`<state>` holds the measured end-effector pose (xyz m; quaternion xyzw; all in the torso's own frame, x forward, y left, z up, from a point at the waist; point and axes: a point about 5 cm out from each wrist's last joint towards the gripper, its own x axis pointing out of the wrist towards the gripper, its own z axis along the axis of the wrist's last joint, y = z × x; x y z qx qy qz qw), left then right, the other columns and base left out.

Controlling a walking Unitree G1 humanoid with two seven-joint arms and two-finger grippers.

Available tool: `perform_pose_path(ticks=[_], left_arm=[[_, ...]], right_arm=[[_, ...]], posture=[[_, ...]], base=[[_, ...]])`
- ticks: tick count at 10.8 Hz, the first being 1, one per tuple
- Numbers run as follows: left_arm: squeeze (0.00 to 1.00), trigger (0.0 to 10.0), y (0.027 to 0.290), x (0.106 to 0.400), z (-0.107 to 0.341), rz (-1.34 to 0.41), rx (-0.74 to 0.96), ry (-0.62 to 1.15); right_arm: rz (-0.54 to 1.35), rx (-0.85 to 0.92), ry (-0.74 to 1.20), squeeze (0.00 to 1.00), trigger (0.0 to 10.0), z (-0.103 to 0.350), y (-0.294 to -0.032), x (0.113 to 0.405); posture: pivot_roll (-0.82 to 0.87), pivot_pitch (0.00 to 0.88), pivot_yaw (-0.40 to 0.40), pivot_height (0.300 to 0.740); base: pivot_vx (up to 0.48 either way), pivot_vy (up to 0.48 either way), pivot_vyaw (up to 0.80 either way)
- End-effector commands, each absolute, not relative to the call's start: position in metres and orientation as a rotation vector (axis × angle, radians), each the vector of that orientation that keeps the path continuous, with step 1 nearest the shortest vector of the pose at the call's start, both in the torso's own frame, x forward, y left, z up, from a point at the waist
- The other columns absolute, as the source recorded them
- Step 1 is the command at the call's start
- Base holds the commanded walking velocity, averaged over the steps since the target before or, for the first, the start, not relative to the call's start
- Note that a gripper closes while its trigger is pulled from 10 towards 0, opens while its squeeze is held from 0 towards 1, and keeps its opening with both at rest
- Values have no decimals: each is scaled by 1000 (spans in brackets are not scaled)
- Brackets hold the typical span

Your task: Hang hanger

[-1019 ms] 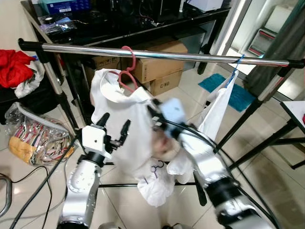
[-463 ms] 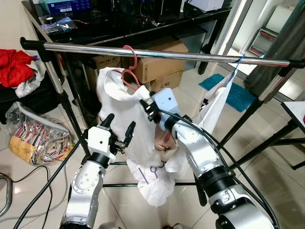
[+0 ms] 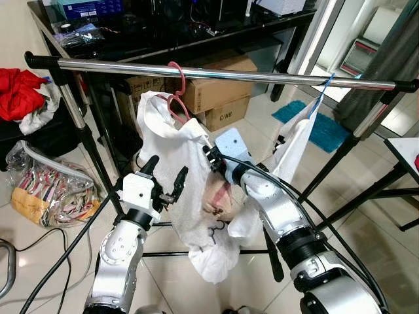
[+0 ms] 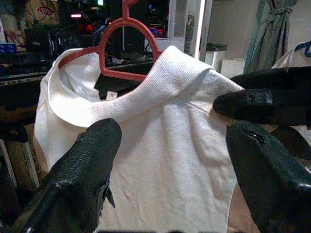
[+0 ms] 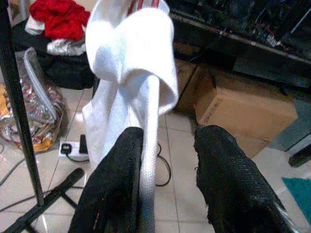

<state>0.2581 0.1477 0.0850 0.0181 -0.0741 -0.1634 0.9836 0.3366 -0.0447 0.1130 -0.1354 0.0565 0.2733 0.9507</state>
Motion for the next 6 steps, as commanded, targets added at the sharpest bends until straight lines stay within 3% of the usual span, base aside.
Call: perform_pose_path(ticks=[1,2,4,6], left_arm=[[0,10000,144,259,89,-340,48,-164],[0,10000,142,259,88,-353,60,-161],[0,10000,140,257,87,-382,132,-166],[0,10000,139,255,84,-395,147,-152]], right_arm=[[556,-281,149,0,10000,112,-45,339],[593,-248,236,0,9882,100,-41,334],[598,-241,251,0,0,98,-40,333],[581,-202,254,0,0,100,-43,335]], posture=[[143,14,-85,740],[144,14,-86,740],[147,13,-89,740],[147,12,-88,740]], base=[[0,0,0],[0,0,0],[0,0,0],[0,0,0]])
